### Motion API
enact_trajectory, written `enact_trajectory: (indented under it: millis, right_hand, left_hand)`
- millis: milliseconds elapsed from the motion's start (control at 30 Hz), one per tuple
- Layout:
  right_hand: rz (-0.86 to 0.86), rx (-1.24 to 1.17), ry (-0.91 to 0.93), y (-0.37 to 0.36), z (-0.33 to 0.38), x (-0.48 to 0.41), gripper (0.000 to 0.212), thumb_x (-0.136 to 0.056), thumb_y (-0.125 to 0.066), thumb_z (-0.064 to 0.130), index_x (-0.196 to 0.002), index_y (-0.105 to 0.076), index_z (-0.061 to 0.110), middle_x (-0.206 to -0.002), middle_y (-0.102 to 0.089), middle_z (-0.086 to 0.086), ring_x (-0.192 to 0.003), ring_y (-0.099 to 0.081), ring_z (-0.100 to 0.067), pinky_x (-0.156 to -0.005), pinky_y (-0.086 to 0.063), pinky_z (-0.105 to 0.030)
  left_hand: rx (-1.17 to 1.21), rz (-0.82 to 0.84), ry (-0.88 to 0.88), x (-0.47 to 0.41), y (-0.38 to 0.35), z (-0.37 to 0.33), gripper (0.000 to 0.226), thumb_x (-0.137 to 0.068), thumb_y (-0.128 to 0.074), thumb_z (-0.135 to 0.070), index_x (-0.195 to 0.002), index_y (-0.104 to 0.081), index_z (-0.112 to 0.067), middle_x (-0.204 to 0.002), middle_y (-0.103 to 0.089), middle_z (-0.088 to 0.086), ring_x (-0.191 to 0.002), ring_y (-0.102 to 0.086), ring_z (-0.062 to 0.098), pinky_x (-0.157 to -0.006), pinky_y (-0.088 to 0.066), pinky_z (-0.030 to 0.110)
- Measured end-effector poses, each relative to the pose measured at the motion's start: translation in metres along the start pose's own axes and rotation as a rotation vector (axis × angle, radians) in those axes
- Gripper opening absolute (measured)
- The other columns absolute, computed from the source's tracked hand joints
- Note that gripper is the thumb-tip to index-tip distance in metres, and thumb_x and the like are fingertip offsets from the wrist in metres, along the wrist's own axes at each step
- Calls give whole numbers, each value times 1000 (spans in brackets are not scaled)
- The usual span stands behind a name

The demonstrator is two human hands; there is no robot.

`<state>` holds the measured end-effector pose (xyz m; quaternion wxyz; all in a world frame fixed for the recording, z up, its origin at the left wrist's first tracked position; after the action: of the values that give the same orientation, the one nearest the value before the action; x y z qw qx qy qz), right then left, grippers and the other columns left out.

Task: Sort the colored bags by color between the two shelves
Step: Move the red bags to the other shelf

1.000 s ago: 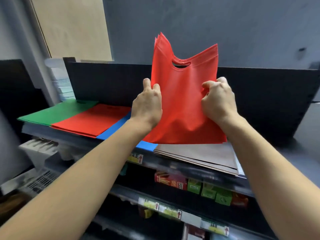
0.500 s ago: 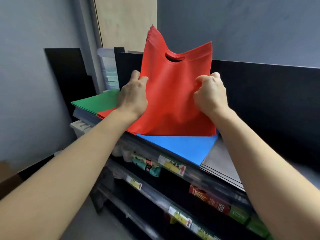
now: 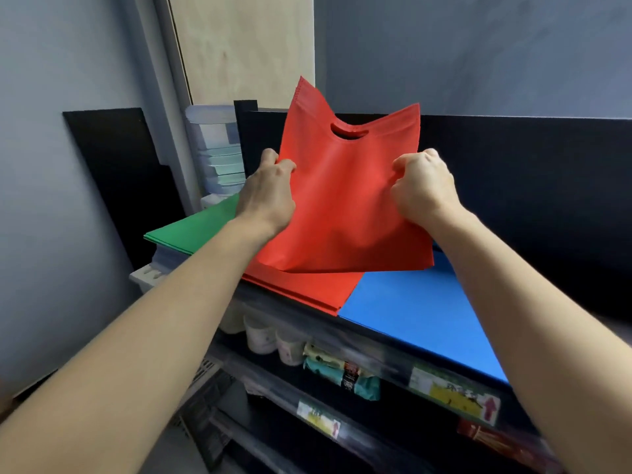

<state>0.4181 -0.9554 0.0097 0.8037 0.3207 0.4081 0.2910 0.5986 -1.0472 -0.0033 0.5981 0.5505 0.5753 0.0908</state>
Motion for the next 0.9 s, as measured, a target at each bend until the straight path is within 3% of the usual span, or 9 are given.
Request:
enact_trajectory:
  millis: [100, 233, 433, 533, 600, 633, 900]
  right_hand:
    - [27, 52, -67, -31, 20, -10, 32, -89, -45, 5, -119, -59, 7, -128, -43, -13, -109, -52, -35, -89, -42, -36]
    - [65, 132, -149, -59, 31, -17, 34, -90, -45, 7, -121, -57, 8, -128, -43, -15, -112, -51, -36, -94, -42, -39]
    - [153, 235, -245, -99, 32, -14, 37, -89, -44, 6, -124, -55, 7, -129, -45, -16, -114, -50, -36, -92, -42, -38]
    - [227, 259, -279, -119, 24, -7, 23, -84, -45, 5, -102, -59, 6, -119, -52, -15, -105, -53, -35, -79, -42, -34]
    - [273, 284, -297, -128, 20, -2, 8, -80, -46, 4, -78, -51, 9, -109, -57, -14, -92, -53, -34, -70, -40, -32]
    - [292, 291, -305, -133, 17, 0, 10, -79, -46, 4, -71, -46, 11, -105, -58, -14, -87, -52, -33, -68, -39, -31]
    - [339, 355, -329, -148, 14, 3, 10, -82, -47, 1, -77, -49, 8, -97, -60, -14, -80, -51, -32, -65, -41, -30]
  left_hand:
    - [-18, 74, -16, -19, -12, 36, 44, -89, -45, 3, -129, -50, -13, -130, -39, 10, -106, -55, 37, -81, -44, 43]
    - [41, 191, -119, -38, -35, 68, 44, -88, -45, 3, -130, -49, -9, -128, -39, 12, -103, -55, 39, -90, -45, 47]
    - [124, 344, -166, -49, -76, 100, 37, -86, -47, 1, -121, -55, -9, -124, -41, 12, -101, -56, 36, -90, -47, 44]
    - [133, 425, -161, -46, -98, 111, 34, -86, -47, -1, -118, -56, -9, -121, -43, 14, -102, -55, 36, -92, -46, 44]
    - [102, 475, -164, -44, -110, 117, 31, -87, -47, -2, -116, -57, -9, -118, -45, 16, -103, -55, 37, -92, -46, 42]
    - [79, 498, -168, -43, -114, 119, 29, -87, -48, -3, -114, -57, -8, -117, -46, 16, -102, -55, 37, -90, -46, 41]
    - [39, 550, -181, -43, -134, 133, 23, -83, -49, -2, -102, -60, -7, -110, -56, 16, -100, -57, 36, -86, -48, 41]
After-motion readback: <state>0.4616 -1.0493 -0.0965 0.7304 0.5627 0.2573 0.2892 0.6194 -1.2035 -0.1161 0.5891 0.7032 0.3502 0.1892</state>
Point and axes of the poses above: each hand's wrist, its own x-axis away from the middle knuckle, its own y-axis out of the back of the hand, z = x × y, the point moved 3 cm from there along -x, towards the middle knuckle
